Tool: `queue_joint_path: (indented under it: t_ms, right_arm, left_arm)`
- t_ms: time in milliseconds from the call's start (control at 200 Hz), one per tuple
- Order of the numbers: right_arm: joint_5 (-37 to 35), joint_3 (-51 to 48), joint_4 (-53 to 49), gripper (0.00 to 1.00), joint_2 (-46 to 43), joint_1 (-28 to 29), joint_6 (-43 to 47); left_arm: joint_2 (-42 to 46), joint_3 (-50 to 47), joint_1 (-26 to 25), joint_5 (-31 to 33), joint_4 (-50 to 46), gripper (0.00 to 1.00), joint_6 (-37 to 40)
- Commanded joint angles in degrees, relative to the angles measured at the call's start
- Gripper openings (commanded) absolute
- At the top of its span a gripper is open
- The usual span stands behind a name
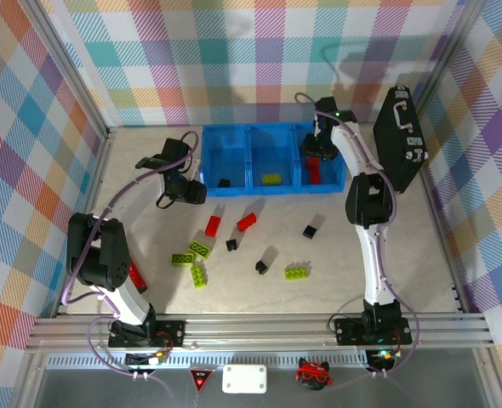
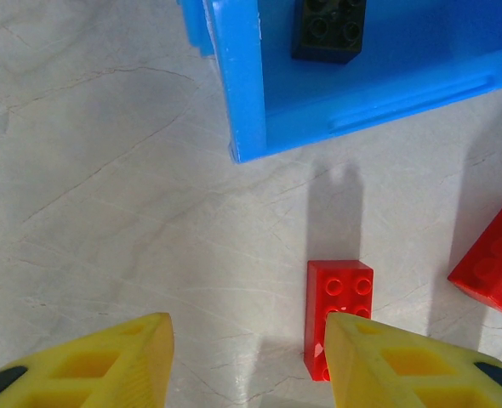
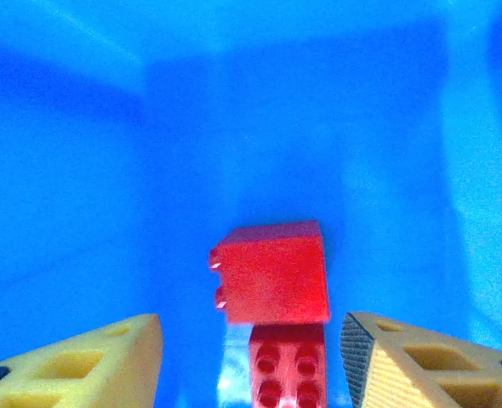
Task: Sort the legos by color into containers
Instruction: Place the lego in the container, then pick up the lego from the center of the table.
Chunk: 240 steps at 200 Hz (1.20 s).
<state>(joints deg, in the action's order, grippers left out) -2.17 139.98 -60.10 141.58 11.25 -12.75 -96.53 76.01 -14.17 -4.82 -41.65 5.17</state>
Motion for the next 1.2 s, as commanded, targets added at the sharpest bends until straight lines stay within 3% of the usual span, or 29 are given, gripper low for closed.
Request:
queue_joint_path:
  t_ms: [0,310,755,1195]
  right_arm:
    - [2.1,-1.9,-1.9,0.59,-7.7,-0.2,0.4]
    - [5.3,-14.1,0.0,0.59,-19.1,0.1,-0.5]
    - [8.2,-38.8,8.3,0.59,-33.3,0.3,-3.2]
    - [7.1,-58.1,10.2,0.59,-44.8,3.5,-5.2]
  left_arm:
    - [2.0,0.6,-2.1,1.6,-1.7,0.5,-1.6]
    - [1.6,3.2,-6.4,1.7,-5.8,0.51,-8.1]
    - [1.7,-6.6,-10.2,2.7,0.4,0.51,-13.7]
    - [5.9,-11.4,-11.9,4.8,-1.3,0.51,-15.0]
